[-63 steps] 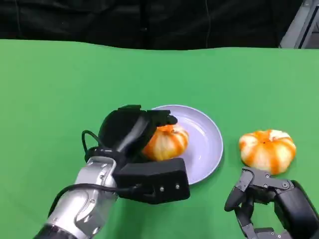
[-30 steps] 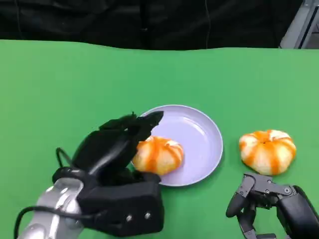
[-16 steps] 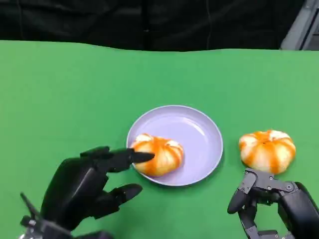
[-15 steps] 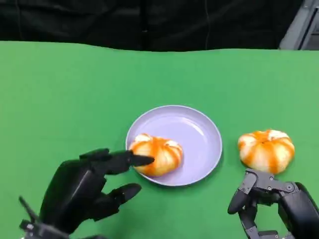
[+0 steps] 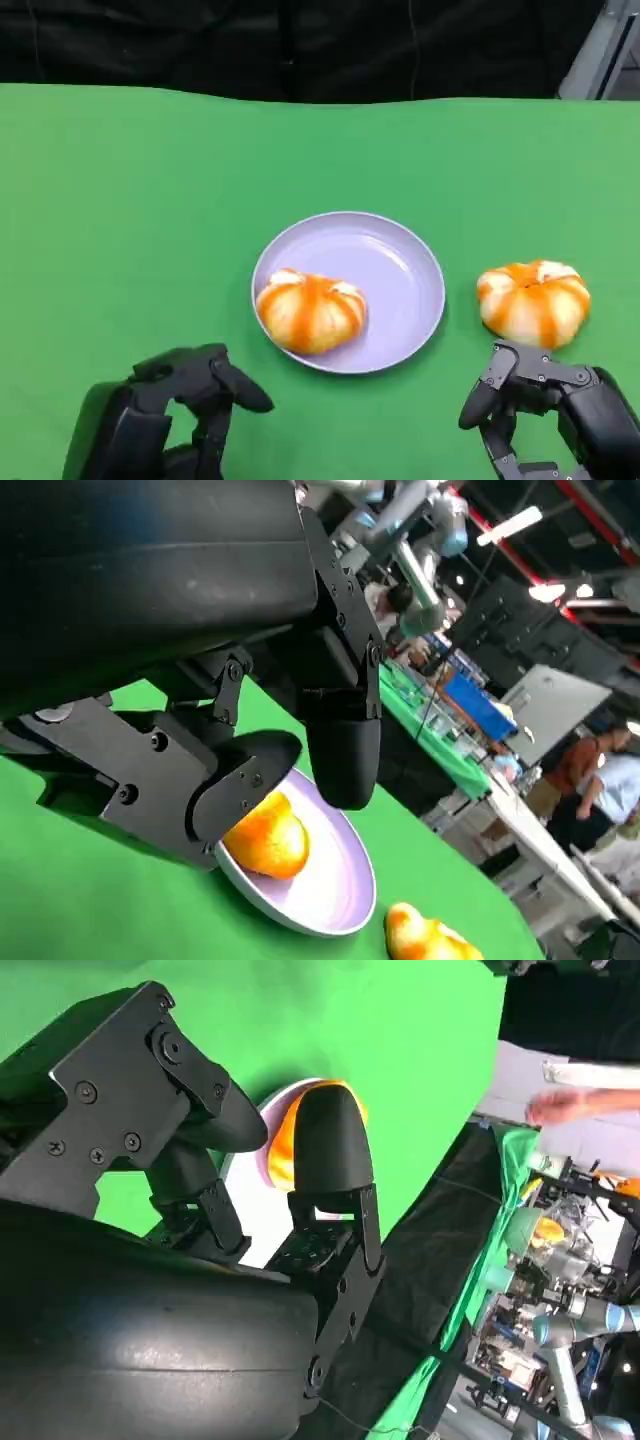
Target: Grasp the bread from the table and place it into the plate.
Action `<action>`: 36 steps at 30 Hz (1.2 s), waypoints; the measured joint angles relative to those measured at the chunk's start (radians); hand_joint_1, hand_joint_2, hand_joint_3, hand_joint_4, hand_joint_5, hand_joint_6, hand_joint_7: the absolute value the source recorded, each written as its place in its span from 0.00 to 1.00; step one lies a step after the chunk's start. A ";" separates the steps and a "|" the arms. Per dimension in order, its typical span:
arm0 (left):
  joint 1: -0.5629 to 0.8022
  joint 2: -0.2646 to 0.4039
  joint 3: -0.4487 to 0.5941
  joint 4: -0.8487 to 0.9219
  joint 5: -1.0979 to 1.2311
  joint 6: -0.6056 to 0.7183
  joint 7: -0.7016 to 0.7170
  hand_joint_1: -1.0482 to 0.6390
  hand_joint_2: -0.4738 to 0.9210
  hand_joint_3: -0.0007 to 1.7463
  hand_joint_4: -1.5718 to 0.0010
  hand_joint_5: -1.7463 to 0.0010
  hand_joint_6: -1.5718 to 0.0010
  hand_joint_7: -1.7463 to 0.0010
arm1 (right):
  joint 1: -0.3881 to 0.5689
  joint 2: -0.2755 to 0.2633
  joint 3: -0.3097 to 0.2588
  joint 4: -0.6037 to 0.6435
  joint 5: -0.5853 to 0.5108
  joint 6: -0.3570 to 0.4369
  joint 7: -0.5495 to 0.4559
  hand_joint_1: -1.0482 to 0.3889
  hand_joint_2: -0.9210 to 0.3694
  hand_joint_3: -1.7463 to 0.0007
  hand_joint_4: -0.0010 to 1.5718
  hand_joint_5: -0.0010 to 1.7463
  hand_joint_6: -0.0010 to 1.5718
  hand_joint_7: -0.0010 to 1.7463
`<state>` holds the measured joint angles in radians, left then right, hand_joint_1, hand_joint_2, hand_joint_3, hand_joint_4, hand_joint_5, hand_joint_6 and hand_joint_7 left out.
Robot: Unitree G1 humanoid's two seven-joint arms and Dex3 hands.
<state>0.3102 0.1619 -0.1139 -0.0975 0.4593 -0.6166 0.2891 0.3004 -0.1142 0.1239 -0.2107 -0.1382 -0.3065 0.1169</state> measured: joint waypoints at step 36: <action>0.043 -0.087 0.029 0.070 -0.179 -0.053 -0.101 0.61 0.51 0.91 0.45 0.00 0.47 0.11 | -0.002 -0.006 -0.008 0.021 0.049 -0.037 0.026 0.77 0.47 0.18 0.56 0.98 0.52 0.77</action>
<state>0.3529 0.0750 -0.0852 -0.0277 0.2805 -0.6698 0.1876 0.2985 -0.1200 0.1157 -0.1892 -0.0891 -0.3431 0.1427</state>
